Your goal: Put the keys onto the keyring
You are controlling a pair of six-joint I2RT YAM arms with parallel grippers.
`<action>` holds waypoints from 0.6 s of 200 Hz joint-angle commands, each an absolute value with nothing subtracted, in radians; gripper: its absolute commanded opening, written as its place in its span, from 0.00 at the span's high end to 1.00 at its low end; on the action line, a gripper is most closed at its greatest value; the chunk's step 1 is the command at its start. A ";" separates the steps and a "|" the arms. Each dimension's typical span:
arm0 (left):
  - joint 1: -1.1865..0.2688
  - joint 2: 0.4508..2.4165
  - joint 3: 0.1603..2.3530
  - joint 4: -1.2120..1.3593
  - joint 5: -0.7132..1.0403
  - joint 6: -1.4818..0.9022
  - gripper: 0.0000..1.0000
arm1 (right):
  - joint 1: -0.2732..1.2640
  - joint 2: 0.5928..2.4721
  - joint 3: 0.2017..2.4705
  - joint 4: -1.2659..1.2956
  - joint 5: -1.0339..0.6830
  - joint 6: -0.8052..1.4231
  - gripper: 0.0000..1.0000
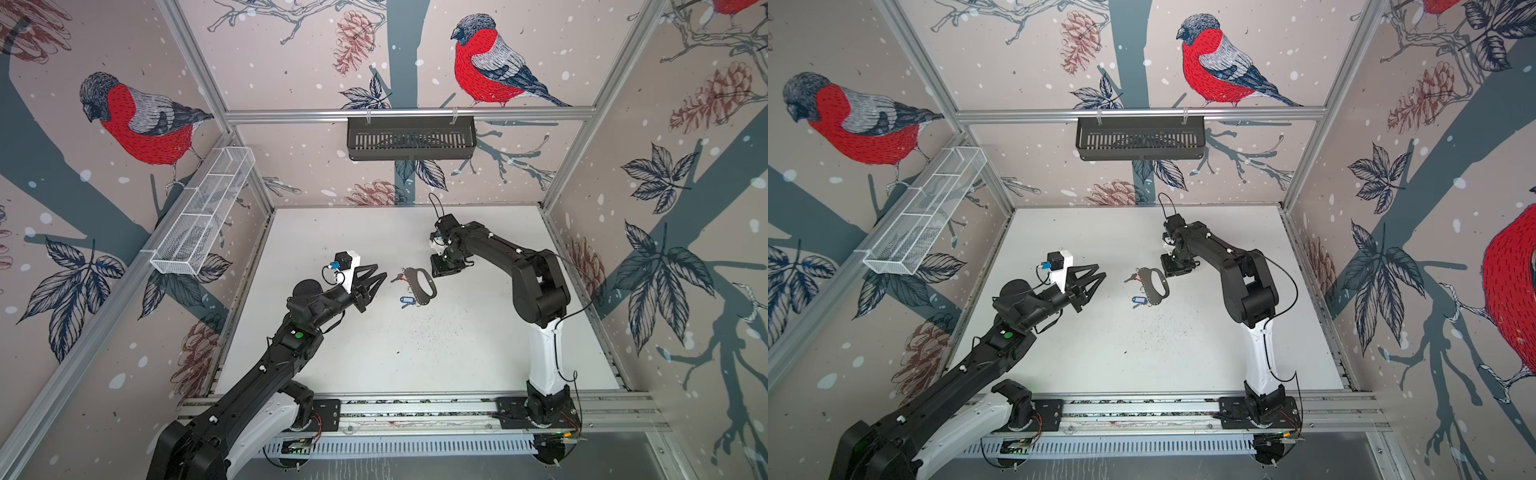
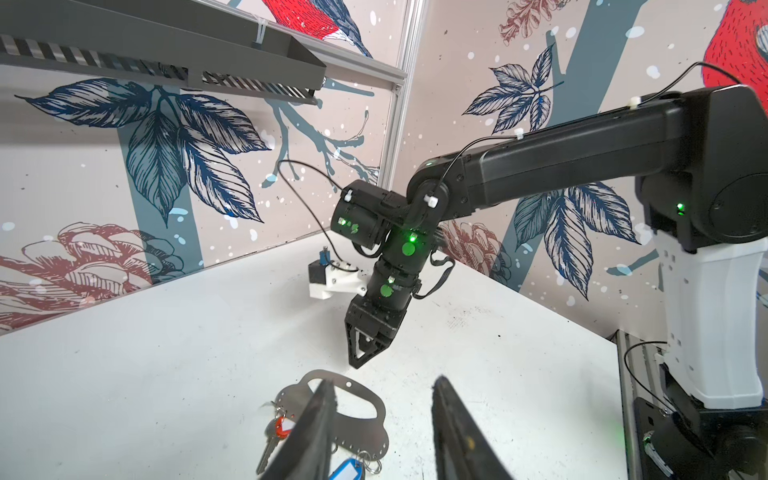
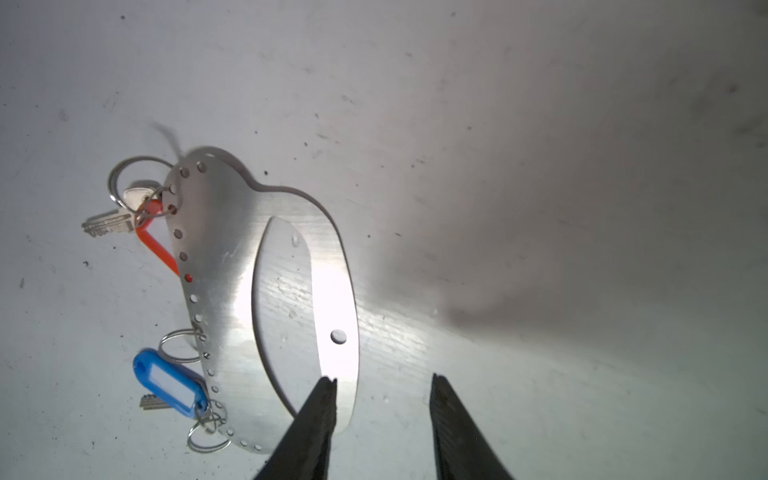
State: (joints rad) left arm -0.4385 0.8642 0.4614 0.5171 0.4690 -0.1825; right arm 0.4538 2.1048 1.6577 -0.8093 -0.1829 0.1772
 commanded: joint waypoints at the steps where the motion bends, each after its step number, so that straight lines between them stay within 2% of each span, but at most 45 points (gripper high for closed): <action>1: -0.438 0.857 0.471 0.511 0.425 -0.172 0.60 | 0.434 2.057 1.630 -0.794 -0.126 0.176 0.58; 48: -0.438 0.849 0.481 0.456 0.306 -0.174 0.56 | 0.412 1.902 1.524 -0.700 0.024 0.210 0.52; 65: -0.438 0.844 0.498 0.418 0.254 -0.163 0.43 | 0.408 1.798 1.441 -0.604 0.088 0.229 0.48; 101: -0.439 0.834 0.542 0.347 0.182 -0.140 0.37 | 0.381 1.548 1.207 -0.338 0.117 0.294 0.33; 120: -0.439 0.829 0.577 0.302 0.150 -0.129 0.29 | 0.376 1.432 1.114 -0.225 0.086 0.293 0.30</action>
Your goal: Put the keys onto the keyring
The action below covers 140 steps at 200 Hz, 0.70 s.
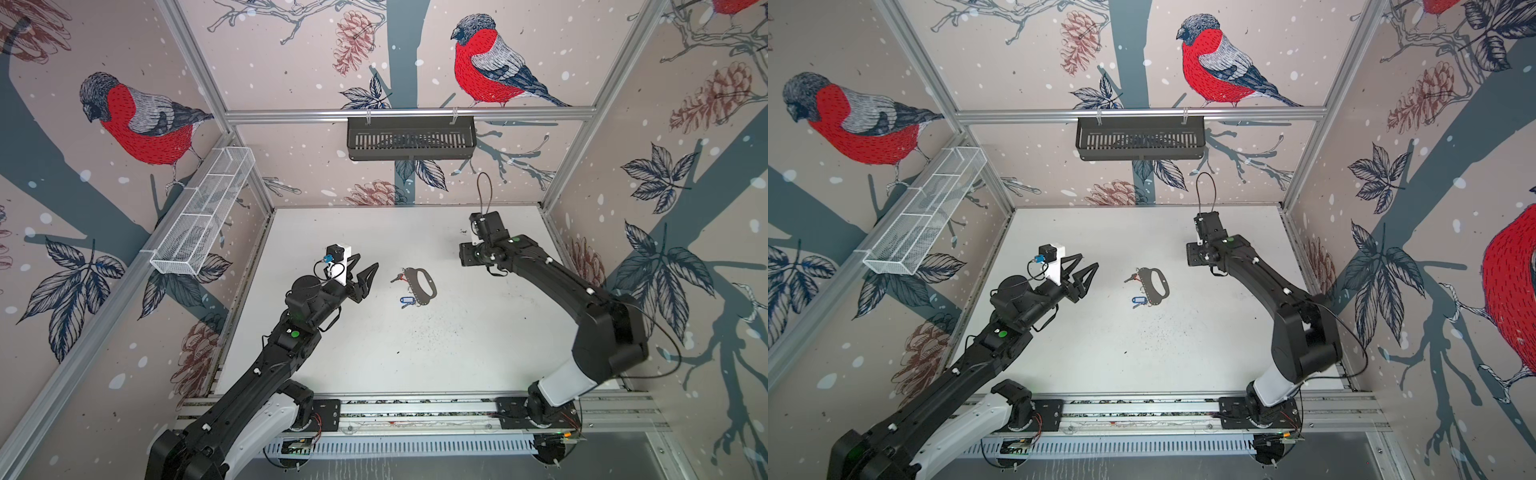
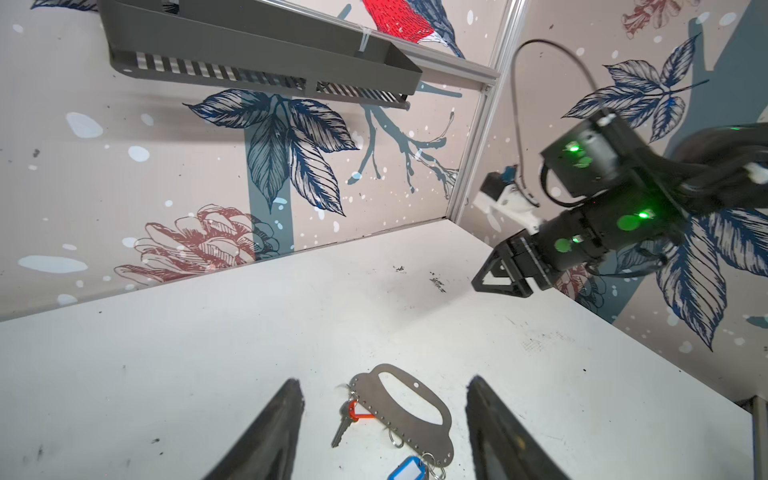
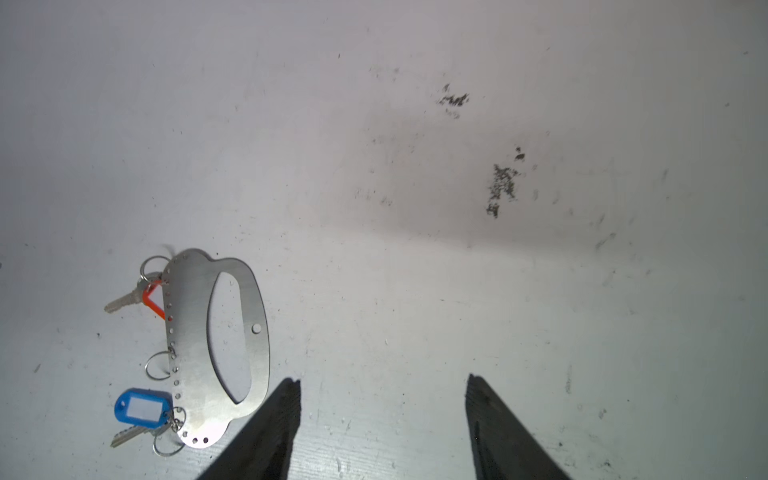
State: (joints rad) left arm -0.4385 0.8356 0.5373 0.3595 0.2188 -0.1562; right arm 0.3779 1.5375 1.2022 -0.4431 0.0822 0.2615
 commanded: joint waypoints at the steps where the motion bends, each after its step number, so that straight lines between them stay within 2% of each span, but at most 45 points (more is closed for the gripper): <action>1: -0.439 0.830 0.577 0.299 0.150 -0.126 0.29 | 0.376 1.426 1.109 -0.219 0.085 0.293 0.30; 30: -0.439 0.837 0.696 0.178 0.095 -0.093 0.25 | 0.375 1.219 0.950 -0.024 0.093 0.281 0.22; 35: -0.438 0.838 0.715 0.163 0.086 -0.088 0.20 | 0.376 1.192 0.925 0.006 0.100 0.277 0.21; 41: -0.439 0.842 0.738 0.145 0.072 -0.085 0.04 | 0.373 1.165 0.903 0.029 0.109 0.276 0.18; 44: -0.438 0.843 0.749 0.135 0.062 -0.083 0.02 | 0.372 1.152 0.896 0.031 0.114 0.275 0.16; 51: -0.439 0.845 0.770 0.116 0.047 -0.082 0.02 | 0.366 1.128 0.889 0.023 0.121 0.273 0.13; 55: -0.439 0.846 0.782 0.105 0.039 -0.080 0.02 | 0.364 1.117 0.888 0.013 0.126 0.273 0.03; 58: -0.439 0.845 0.789 0.098 0.033 -0.080 0.02 | 0.364 1.108 0.889 0.004 0.131 0.272 0.00; 103: -0.437 0.857 0.856 0.037 -0.117 -0.119 0.02 | 0.351 0.966 0.869 -0.065 0.240 0.236 0.00; 140: -0.437 0.844 0.894 0.003 -0.257 -0.146 0.02 | 0.316 0.828 0.819 -0.021 0.329 0.227 0.00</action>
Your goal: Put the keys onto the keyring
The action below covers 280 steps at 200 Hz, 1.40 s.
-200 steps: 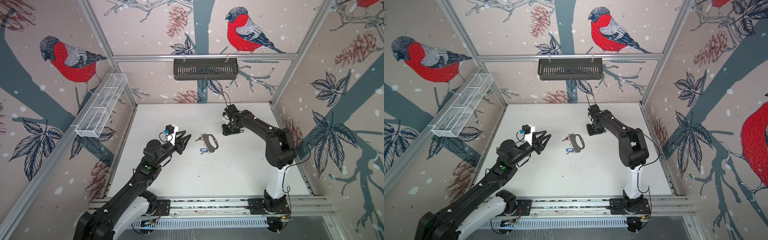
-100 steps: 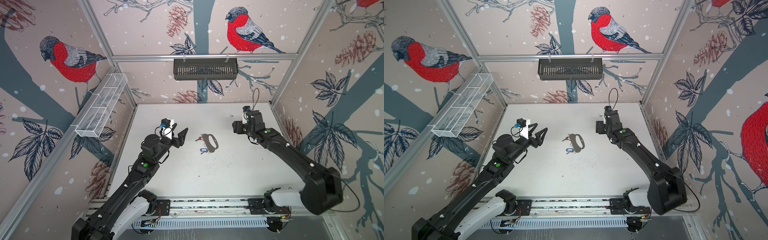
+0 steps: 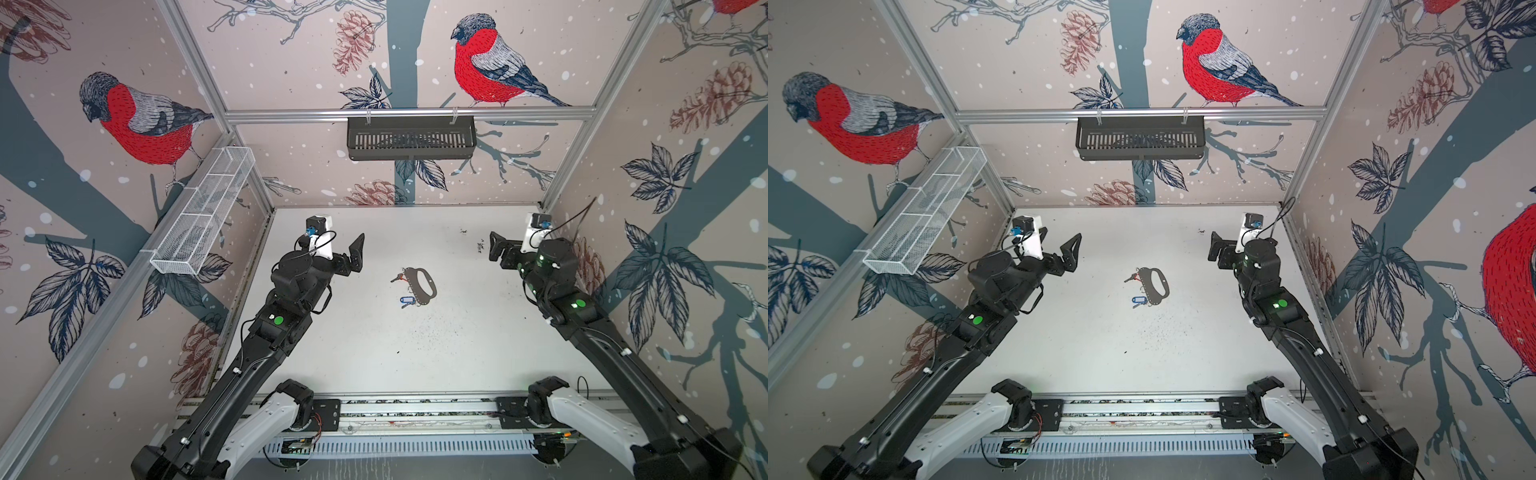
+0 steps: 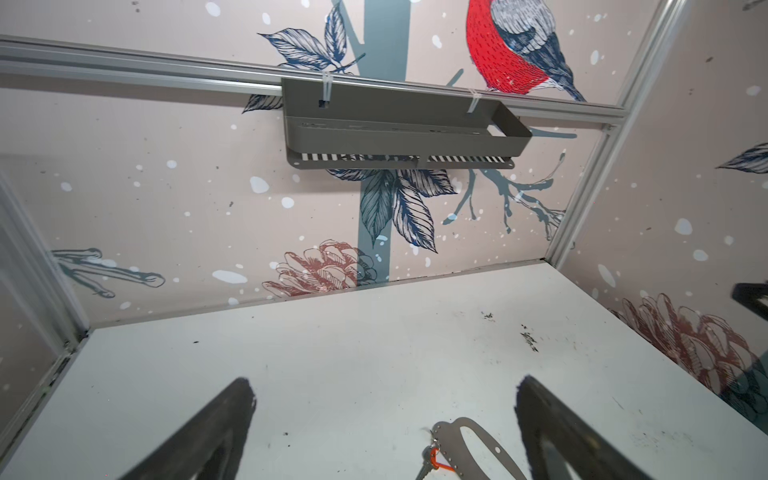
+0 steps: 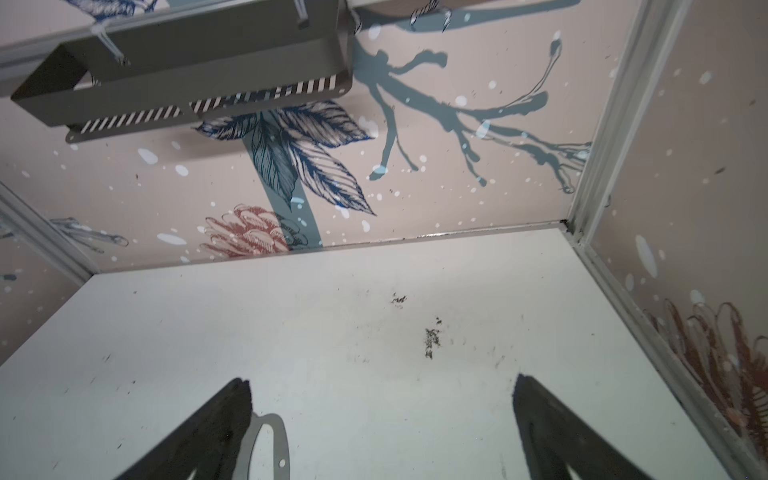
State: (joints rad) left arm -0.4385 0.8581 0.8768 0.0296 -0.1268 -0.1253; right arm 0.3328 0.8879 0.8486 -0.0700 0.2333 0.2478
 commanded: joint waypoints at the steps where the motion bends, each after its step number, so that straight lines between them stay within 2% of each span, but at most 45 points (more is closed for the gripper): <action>1: -0.437 0.843 0.894 0.004 -0.261 -0.146 0.02 | 0.316 0.825 0.817 -0.020 0.331 0.227 0.00; 34: -0.437 0.816 0.878 0.033 -0.426 -0.154 0.02 | 0.274 0.765 0.746 0.035 0.445 0.272 0.00; 71: -0.435 0.857 0.832 0.074 -0.535 -0.106 0.02 | 0.199 0.777 0.738 0.025 0.390 0.321 0.00; 103: -0.396 0.897 0.719 0.202 -0.578 -0.072 0.02 | 0.168 0.781 0.684 0.092 0.420 0.343 0.00; 142: -0.256 0.939 0.585 0.345 -0.445 -0.089 0.02 | 0.143 0.774 0.593 0.187 0.441 0.345 0.00; 194: -0.073 1.026 0.392 0.616 -0.360 -0.121 0.02 | 0.111 0.759 0.531 0.267 0.406 0.340 0.00; 234: -0.051 1.186 0.205 1.047 -0.309 -0.055 0.02 | 0.104 0.772 0.519 0.271 0.377 0.327 0.00; 259: -0.049 1.330 0.205 1.147 -0.281 -0.038 0.02 | 0.104 0.774 0.501 0.303 0.363 0.303 0.00; 280: -0.049 1.443 0.184 1.299 -0.185 -0.003 0.02 | 0.103 0.774 0.471 0.352 0.345 0.271 0.00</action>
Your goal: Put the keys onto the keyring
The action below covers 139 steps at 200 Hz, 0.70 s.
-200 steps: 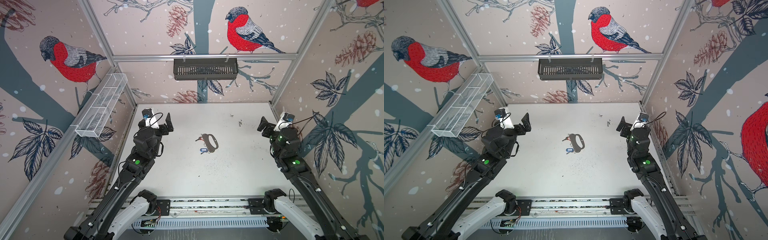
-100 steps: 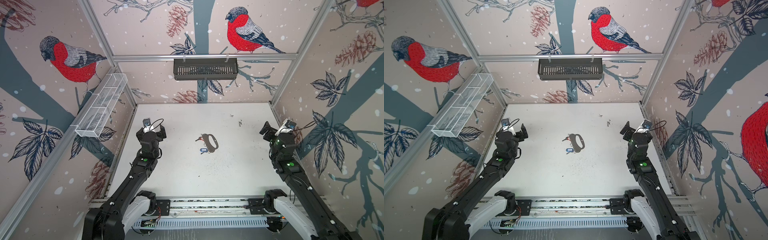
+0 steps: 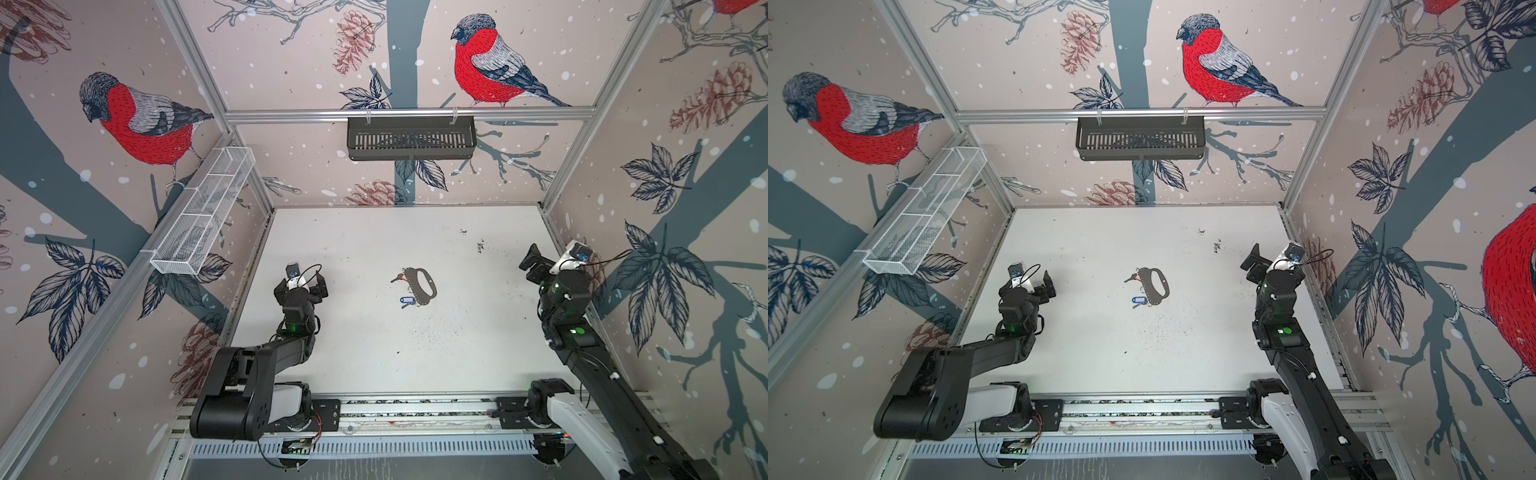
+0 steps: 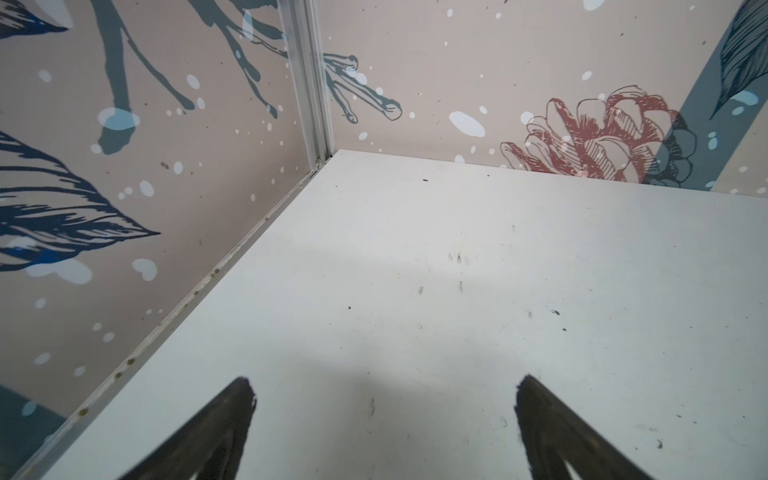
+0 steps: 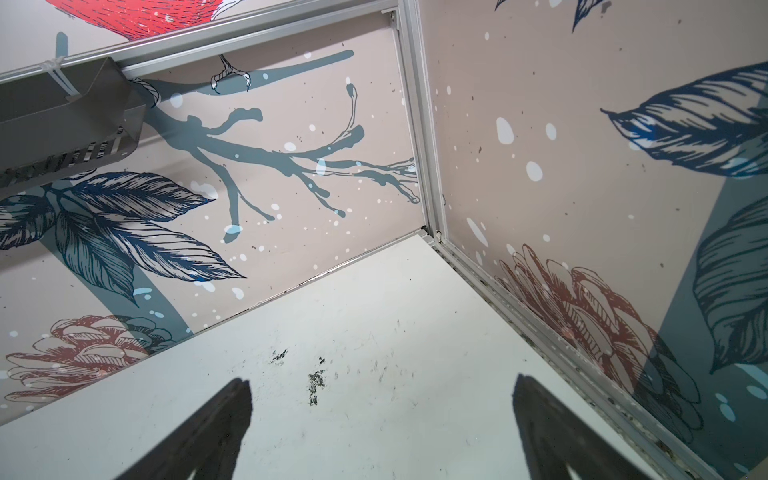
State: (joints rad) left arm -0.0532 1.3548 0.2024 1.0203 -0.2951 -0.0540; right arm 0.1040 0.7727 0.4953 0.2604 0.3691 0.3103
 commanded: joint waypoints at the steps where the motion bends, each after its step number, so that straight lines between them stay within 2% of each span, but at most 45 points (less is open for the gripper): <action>1: -0.049 1.448 0.182 1.307 -0.183 -0.002 0.02 | 0.103 0.774 0.469 0.354 0.345 0.269 0.00; 25: -0.049 1.578 0.143 1.513 -0.146 0.019 0.02 | 0.102 0.778 0.422 0.436 0.341 0.229 0.00; 72: -0.047 1.560 0.229 1.314 -0.137 0.018 0.02 | 0.088 0.836 0.350 0.574 0.337 0.180 0.00; 139: -0.048 1.559 0.229 1.315 -0.151 0.014 0.02 | 0.062 1.074 0.247 0.861 0.325 0.133 0.00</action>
State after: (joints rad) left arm -0.0490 1.5574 0.2237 1.2961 -0.1547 0.0074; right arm 0.0658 1.0187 0.2745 0.6754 0.3328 0.1673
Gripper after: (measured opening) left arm 0.982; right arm 0.997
